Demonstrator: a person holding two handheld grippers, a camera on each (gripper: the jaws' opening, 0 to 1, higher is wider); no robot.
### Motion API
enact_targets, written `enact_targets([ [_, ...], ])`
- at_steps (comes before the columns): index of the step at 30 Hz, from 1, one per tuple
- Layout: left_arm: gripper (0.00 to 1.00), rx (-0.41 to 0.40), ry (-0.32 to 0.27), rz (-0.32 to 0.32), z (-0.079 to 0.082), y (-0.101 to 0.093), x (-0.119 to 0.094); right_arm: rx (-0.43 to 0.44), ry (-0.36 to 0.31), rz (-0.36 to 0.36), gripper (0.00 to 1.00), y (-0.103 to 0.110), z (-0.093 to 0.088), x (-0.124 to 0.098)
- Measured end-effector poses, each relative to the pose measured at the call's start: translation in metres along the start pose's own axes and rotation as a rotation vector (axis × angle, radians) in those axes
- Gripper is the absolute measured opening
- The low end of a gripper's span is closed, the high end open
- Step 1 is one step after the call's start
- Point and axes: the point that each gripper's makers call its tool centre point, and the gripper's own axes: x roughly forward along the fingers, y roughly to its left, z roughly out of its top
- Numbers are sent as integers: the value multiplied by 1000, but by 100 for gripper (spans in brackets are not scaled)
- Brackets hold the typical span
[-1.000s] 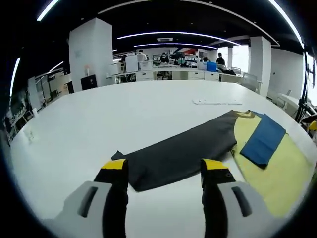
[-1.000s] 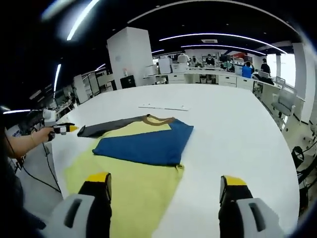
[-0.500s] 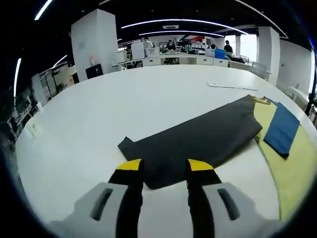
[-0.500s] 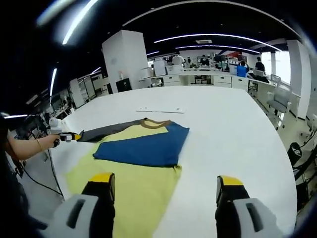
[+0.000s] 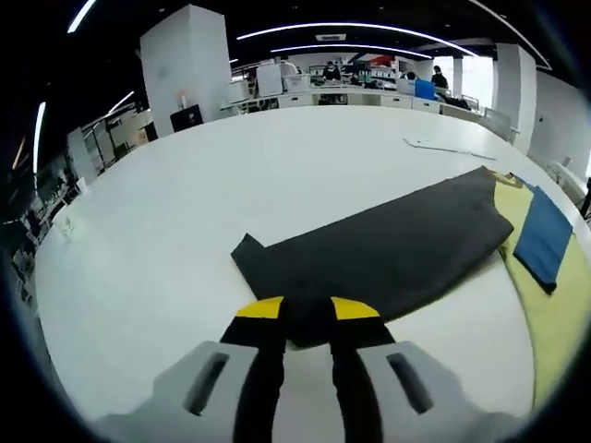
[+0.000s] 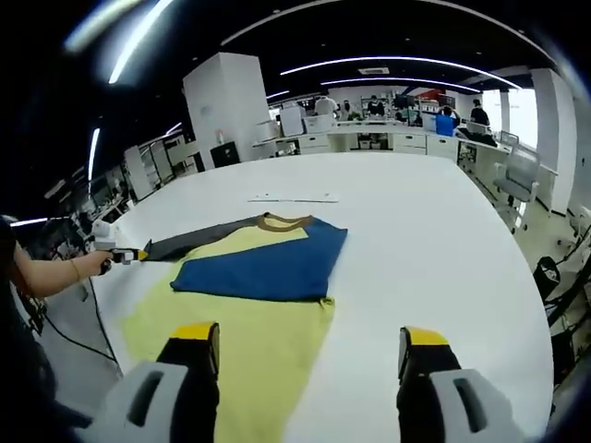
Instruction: Fold the garment on the visible template until the final outline fits inside the template.
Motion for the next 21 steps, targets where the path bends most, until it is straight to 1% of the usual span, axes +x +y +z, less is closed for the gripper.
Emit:
enact_targets([
  [4, 8, -24, -2, 1, 0, 0, 0, -51, 11, -8, 81, 2, 0, -5],
  [6, 2, -22, 1, 6, 0, 0, -2, -69, 13, -3, 83, 4, 1, -7],
  [7, 1, -26, 5, 15, 0, 2, -3, -73, 14, 2, 83, 5, 0, -7],
  [9, 1, -70, 2, 1, 0, 0, -5, -80, 11, 15, 84, 7, 1, -9],
  [10, 0, -79, 2, -4, 1, -1, -6, -84, 12, 18, 85, 8, 1, -9],
  [13, 0, -88, -7, -23, 3, -5, -10, -104, 17, 38, 86, 13, 0, -11],
  [15, 0, -96, -9, -31, 4, -7, -14, -112, 14, 55, 90, 16, 0, -11],
  [21, 0, -110, -47, -43, 18, -11, -23, -123, 8, 94, 96, 25, 1, -12],
])
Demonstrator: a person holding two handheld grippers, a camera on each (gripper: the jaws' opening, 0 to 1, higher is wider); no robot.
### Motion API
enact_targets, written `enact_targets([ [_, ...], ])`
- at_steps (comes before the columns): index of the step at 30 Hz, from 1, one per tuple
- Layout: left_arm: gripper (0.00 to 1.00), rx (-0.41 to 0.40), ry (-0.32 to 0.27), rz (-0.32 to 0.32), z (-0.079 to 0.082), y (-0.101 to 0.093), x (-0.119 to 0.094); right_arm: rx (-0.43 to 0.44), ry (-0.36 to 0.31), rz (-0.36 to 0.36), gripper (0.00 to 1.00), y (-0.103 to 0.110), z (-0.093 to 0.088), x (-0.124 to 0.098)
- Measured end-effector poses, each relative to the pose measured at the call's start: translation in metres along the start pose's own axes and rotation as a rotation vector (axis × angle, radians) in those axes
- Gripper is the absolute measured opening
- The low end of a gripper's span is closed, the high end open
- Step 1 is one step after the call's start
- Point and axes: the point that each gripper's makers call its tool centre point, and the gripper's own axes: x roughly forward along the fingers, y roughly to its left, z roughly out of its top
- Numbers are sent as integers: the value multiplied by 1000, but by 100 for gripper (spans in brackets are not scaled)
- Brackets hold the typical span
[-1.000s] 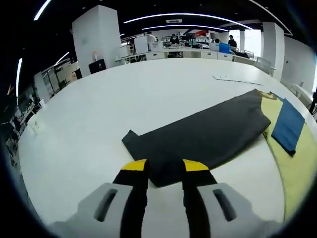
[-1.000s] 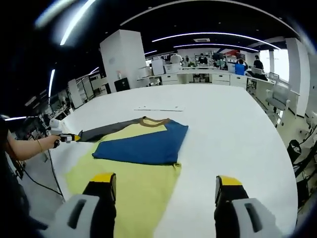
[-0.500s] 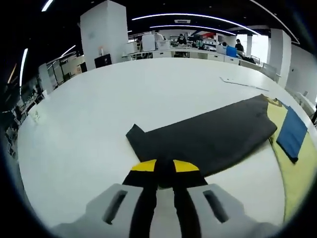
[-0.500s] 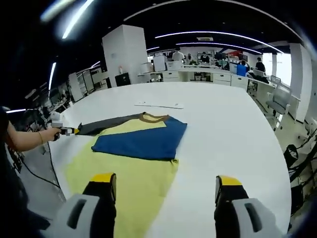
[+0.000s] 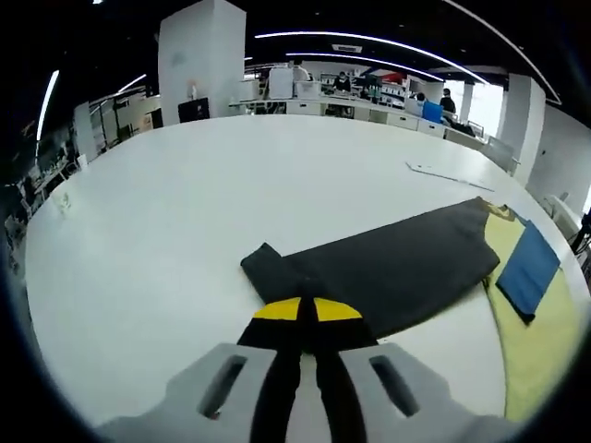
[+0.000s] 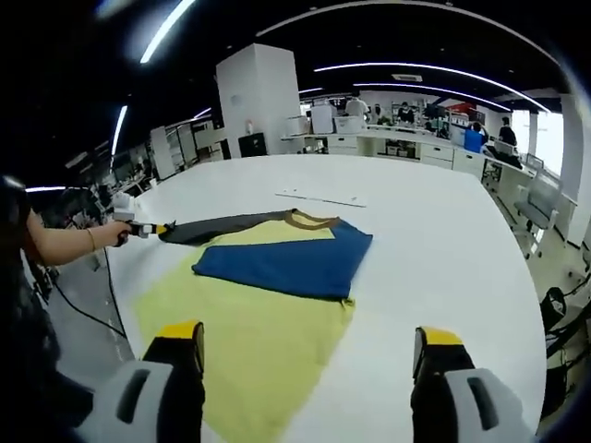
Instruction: Fold the garment on the visible template until the final outline fits inside the template.
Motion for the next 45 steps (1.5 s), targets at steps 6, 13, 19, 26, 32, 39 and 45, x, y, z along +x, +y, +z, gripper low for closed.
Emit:
enact_targets([
  [6, 0, -7, -39, -20, 15, -10, -6, -15, 7, 20, 98, 6, 0, 0],
  [13, 0, -26, -84, -62, 35, -27, -9, -21, 6, 31, 99, 8, -1, -2],
  [19, 0, -4, -111, -99, 51, -45, -10, -24, 12, 35, 99, 11, -4, -3],
  [26, 0, 31, -131, -148, 67, -73, -10, -17, 14, 45, 98, 16, -8, -2],
  [32, 0, 82, -147, -211, 81, -104, -8, -10, 11, 49, 98, 21, -10, -1],
  [39, 0, 114, -153, -274, 92, -138, -3, -9, 16, 78, 98, 34, -15, 1],
  [45, 0, 127, -155, -318, 98, -165, -3, 7, 11, 77, 98, 33, -18, 0],
])
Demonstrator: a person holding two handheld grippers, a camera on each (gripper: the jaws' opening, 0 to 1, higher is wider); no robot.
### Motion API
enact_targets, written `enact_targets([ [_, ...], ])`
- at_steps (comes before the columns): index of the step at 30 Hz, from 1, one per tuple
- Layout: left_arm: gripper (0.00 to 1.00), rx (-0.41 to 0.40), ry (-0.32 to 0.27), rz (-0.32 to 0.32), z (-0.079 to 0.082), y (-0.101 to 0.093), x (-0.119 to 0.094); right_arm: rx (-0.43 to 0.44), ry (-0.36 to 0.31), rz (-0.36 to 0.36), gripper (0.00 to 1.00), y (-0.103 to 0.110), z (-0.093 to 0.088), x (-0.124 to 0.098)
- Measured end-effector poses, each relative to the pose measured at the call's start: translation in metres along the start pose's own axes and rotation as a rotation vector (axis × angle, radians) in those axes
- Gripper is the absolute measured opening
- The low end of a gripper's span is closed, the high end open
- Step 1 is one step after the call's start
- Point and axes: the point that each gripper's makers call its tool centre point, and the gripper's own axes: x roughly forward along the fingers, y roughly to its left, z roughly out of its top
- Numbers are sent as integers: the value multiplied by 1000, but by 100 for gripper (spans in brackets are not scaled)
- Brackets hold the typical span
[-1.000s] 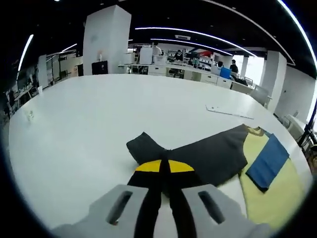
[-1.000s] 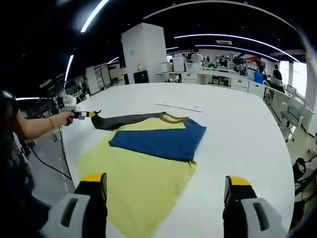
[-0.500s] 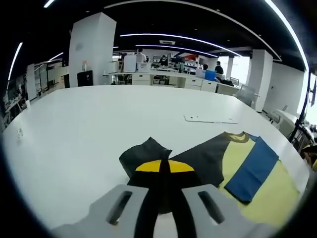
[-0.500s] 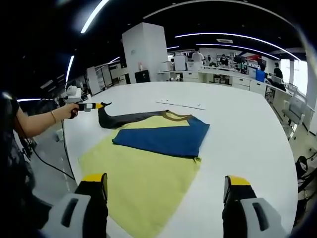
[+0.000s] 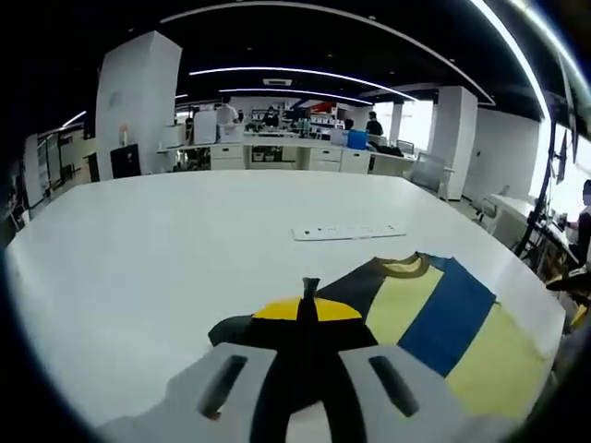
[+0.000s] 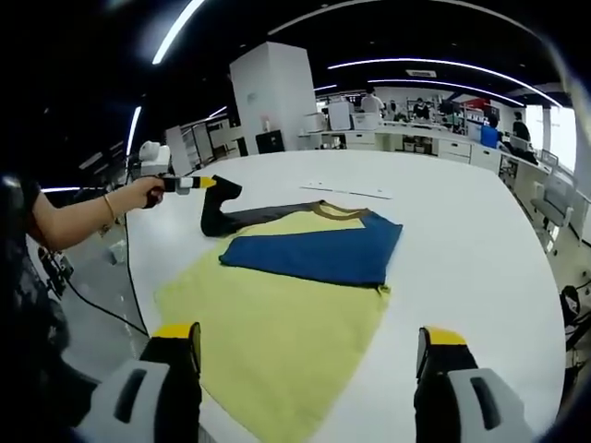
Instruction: Fold the garment on the visible template until the final outline fits inside the template.
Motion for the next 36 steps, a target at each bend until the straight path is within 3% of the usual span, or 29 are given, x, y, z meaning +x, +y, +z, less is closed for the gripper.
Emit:
enact_targets([
  [7, 0, -1, -20, -44, 14, -26, 13, 8, 1, -3, 97, 0, -3, -1],
  [16, 0, 9, -47, -130, 32, -78, 33, 21, 5, -4, 97, -4, -9, 0],
  [29, 0, 30, -39, -229, 39, -139, 55, 58, 0, -7, 96, -12, -15, -5],
  [32, 0, -21, -56, -287, 45, -158, 60, 50, 16, -6, 95, -14, -19, -5],
  [36, 0, 7, -61, -308, 47, -176, 62, 47, 31, -6, 95, -15, -24, -5],
])
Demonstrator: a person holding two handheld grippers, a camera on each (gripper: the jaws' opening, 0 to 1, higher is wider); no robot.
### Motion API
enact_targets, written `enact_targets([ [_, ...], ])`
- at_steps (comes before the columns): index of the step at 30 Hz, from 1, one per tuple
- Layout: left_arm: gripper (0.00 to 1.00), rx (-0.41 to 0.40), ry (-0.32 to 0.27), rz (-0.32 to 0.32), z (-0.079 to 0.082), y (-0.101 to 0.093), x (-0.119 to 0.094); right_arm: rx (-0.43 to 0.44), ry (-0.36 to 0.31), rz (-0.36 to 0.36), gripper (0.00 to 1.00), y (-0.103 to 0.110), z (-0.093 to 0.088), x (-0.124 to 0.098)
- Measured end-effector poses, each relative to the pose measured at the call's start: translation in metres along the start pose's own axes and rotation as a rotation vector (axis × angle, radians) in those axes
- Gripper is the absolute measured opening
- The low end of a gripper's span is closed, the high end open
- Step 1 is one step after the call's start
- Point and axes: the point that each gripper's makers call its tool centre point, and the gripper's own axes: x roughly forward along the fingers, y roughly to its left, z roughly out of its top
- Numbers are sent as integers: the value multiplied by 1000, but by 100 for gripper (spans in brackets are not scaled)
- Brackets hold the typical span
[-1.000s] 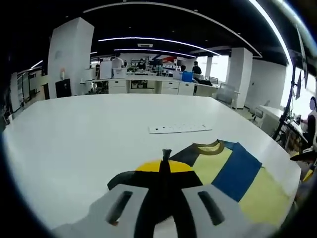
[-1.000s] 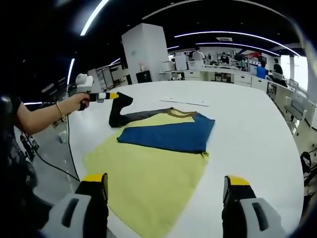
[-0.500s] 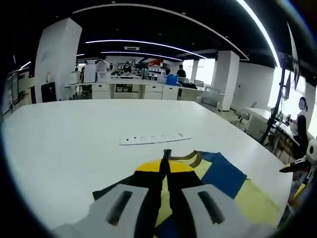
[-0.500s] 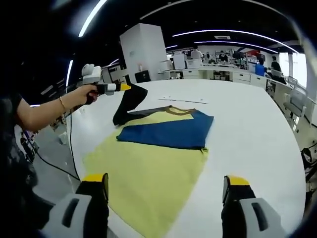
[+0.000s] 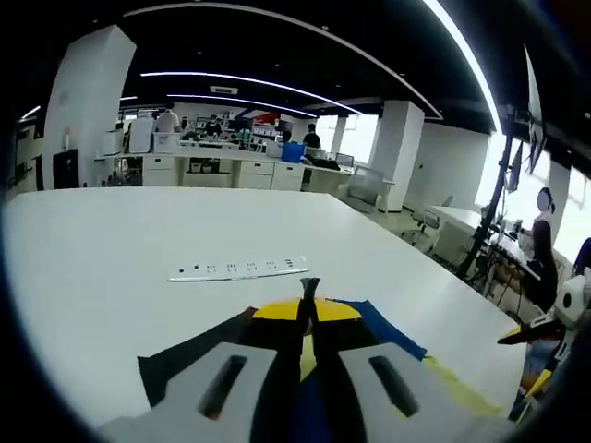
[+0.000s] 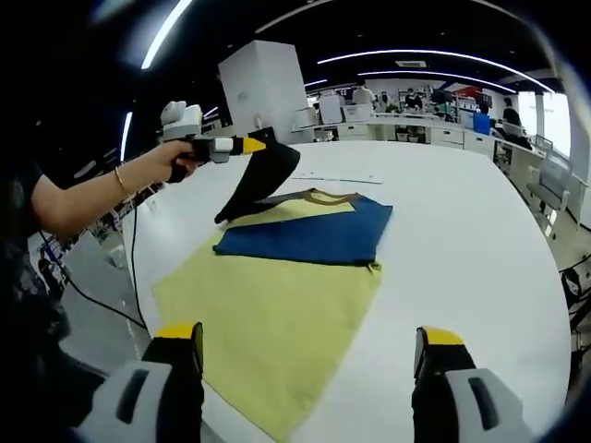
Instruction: Fold the garment on the visible template until the final outline fits inside the template.
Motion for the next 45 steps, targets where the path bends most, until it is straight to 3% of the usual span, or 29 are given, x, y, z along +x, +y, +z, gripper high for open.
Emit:
enact_targets([
  [13, 0, 43, 38, -122, -15, -56, 17, 19, 5, -1, 94, -5, -2, 1],
  [20, 0, 19, 38, -202, -25, -86, 17, 40, -1, 1, 94, -5, -3, 1],
  [27, 0, -12, 78, -261, -50, -107, 13, 67, -31, -17, 93, -10, -3, -2],
  [36, 0, 17, 140, -405, -86, -150, 1, 107, -62, -38, 92, -13, -2, -6],
  [45, 0, 64, 215, -426, -135, -161, -6, 157, -84, -68, 87, -22, -4, -9],
])
